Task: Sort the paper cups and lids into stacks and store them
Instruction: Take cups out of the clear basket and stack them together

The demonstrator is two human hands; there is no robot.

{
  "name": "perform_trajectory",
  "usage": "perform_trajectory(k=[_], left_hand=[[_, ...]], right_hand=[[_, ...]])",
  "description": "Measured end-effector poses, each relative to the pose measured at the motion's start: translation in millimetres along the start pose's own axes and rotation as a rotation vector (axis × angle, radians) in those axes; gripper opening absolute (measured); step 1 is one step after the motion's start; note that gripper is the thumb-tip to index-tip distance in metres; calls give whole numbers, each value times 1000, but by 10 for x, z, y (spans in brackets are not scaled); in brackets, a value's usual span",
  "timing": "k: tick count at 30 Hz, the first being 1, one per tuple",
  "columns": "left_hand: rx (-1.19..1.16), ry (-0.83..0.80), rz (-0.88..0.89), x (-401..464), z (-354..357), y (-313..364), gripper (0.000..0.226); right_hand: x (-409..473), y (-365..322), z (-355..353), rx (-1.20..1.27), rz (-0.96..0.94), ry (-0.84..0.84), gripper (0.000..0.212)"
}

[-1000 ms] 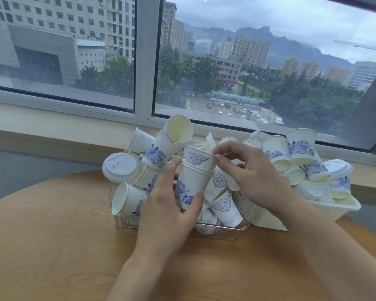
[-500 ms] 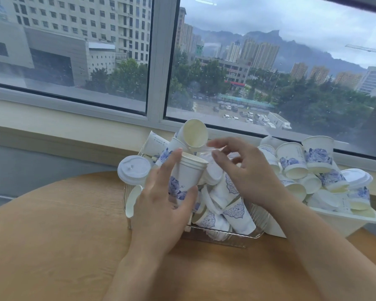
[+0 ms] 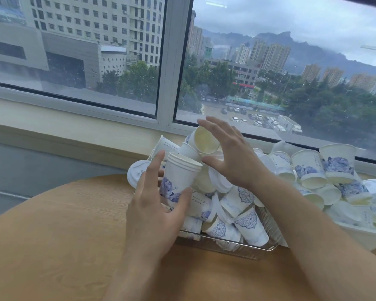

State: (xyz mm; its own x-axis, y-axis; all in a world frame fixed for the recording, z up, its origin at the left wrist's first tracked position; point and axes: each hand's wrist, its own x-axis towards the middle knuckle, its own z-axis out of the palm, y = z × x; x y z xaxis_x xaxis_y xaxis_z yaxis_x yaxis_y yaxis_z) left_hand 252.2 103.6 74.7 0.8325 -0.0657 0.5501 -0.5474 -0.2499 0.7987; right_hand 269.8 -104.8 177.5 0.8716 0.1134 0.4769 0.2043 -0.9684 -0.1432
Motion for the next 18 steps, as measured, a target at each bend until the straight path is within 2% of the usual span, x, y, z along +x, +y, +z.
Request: perform_trajectory(k=[11,18], left_hand=[[-36,0,-10,11,11,-47,90],[-46,-56,2,-14,33,-36,91]], right_hand=[[13,24,11,42,18,100,75],[-97,-43,-338,358,121,220,66]])
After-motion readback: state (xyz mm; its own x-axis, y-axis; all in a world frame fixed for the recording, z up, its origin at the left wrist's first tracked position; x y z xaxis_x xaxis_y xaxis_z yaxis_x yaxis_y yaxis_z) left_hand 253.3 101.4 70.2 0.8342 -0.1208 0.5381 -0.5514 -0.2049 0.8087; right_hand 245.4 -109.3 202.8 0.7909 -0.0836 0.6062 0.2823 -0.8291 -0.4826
